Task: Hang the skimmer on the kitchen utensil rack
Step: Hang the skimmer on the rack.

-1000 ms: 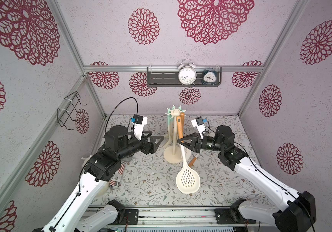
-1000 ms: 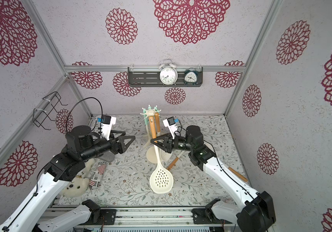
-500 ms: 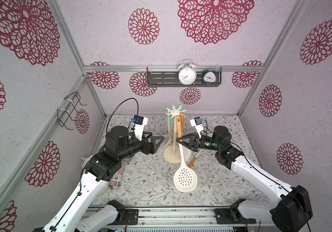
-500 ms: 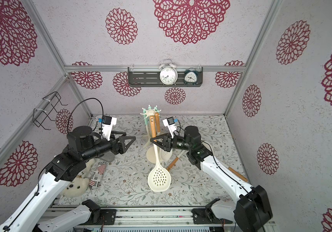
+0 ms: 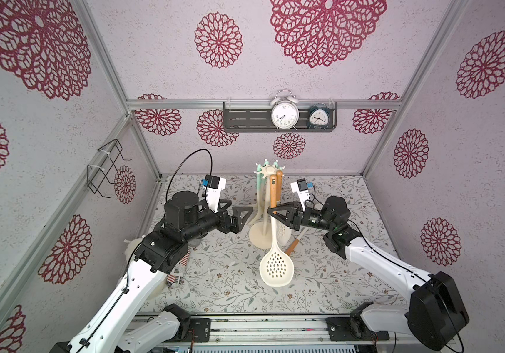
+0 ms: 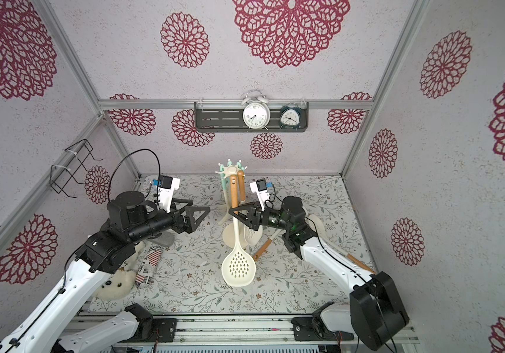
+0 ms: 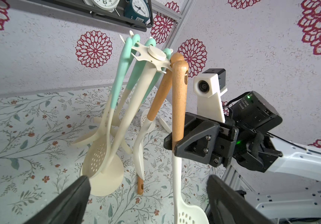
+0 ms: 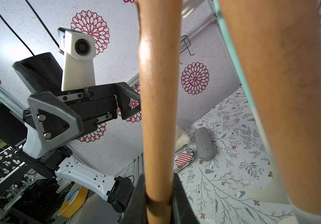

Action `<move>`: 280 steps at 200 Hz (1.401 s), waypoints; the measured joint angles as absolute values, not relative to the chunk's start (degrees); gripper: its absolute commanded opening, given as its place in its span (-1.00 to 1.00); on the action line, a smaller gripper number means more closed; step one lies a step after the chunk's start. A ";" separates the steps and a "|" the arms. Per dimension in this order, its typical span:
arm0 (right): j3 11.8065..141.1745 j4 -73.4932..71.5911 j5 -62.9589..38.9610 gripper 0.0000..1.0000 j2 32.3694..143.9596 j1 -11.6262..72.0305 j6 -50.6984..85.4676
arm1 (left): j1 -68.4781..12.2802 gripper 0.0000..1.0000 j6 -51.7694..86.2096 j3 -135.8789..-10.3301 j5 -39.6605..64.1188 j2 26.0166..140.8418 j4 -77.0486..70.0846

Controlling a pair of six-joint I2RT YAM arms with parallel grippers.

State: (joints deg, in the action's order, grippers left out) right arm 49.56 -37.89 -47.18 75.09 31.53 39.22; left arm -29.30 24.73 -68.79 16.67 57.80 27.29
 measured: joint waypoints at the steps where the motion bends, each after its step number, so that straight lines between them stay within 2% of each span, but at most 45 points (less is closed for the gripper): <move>1: 49.56 -37.95 -47.16 -0.91 75.13 31.53 39.22 | -29.30 0.95 24.73 -68.79 16.62 57.82 27.22; 95: 49.10 -41.21 -46.06 -0.83 76.42 31.55 39.62 | -32.51 0.95 26.04 -70.70 12.67 67.99 18.81; 143: 49.10 -40.66 -45.19 -0.78 76.38 31.55 39.00 | -35.07 0.95 27.86 -70.74 9.85 69.12 13.28; 155: 49.10 -40.42 -45.19 -0.78 76.38 31.55 38.72 | -35.33 1.00 28.42 -70.74 9.04 69.12 11.81; 183: 49.10 -39.92 -45.17 -0.78 76.27 31.55 38.39 | -35.73 0.78 29.78 -70.76 8.32 69.91 8.73; 213: 49.10 -39.75 -45.17 -0.79 76.27 31.55 38.04 | -36.95 0.66 30.50 -70.89 8.40 72.29 7.46; 251: 49.10 -39.66 -44.91 -0.79 76.27 31.55 37.91 | -37.63 0.29 31.62 -71.02 7.90 74.30 7.40; 280: 49.10 -39.35 -44.62 -0.77 76.14 31.53 37.58 | -38.04 0.26 32.08 -72.25 6.85 74.89 8.01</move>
